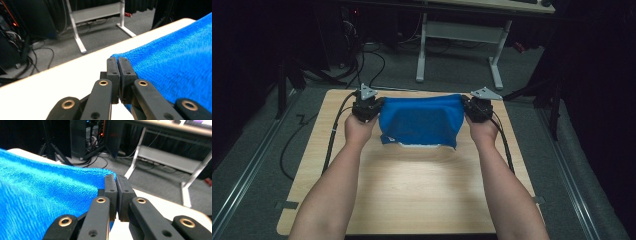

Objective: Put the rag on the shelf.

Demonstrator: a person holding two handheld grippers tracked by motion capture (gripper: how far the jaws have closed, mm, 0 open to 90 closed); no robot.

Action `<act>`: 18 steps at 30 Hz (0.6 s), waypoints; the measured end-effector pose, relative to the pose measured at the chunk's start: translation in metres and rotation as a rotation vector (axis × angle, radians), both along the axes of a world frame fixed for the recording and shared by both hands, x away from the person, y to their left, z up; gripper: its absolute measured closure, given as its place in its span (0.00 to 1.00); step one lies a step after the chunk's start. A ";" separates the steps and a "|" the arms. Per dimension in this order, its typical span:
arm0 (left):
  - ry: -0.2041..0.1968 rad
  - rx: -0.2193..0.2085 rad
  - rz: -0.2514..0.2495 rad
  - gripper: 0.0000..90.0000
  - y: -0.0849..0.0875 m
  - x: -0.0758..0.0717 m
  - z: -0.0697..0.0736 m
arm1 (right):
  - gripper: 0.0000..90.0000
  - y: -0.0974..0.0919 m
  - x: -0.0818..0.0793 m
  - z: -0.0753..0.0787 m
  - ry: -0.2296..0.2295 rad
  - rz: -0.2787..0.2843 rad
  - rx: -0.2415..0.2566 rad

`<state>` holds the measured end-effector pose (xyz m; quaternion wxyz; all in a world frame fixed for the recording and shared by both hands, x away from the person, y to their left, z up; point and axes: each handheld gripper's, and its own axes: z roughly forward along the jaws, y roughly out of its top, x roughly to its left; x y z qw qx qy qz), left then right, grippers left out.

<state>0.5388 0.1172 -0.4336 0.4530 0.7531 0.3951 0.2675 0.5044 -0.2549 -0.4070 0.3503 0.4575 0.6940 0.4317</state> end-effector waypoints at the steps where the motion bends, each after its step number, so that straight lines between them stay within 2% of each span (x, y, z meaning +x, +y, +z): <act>1: 0.017 0.001 -0.009 0.98 0.000 -0.001 -0.006 | 0.98 -0.001 0.000 -0.003 0.005 0.003 0.011; 5: 0.052 0.001 -0.021 0.98 -0.001 -0.003 -0.021 | 0.98 -0.003 -0.001 -0.019 0.035 0.007 0.049; 9: 0.062 -0.005 -0.027 0.98 -0.002 -0.006 -0.028 | 0.98 -0.004 -0.003 -0.029 0.052 0.005 0.051; 10: 0.079 -0.005 -0.033 0.98 -0.003 -0.007 -0.032 | 0.98 -0.004 -0.005 -0.037 0.071 0.004 0.056; 14: 0.081 0.009 -0.053 0.98 -0.007 -0.013 -0.037 | 0.98 -0.003 -0.009 -0.046 0.078 0.011 0.057; 18: 0.087 -0.005 -0.050 0.98 -0.006 -0.017 -0.041 | 0.98 -0.002 -0.010 -0.052 0.093 0.010 0.057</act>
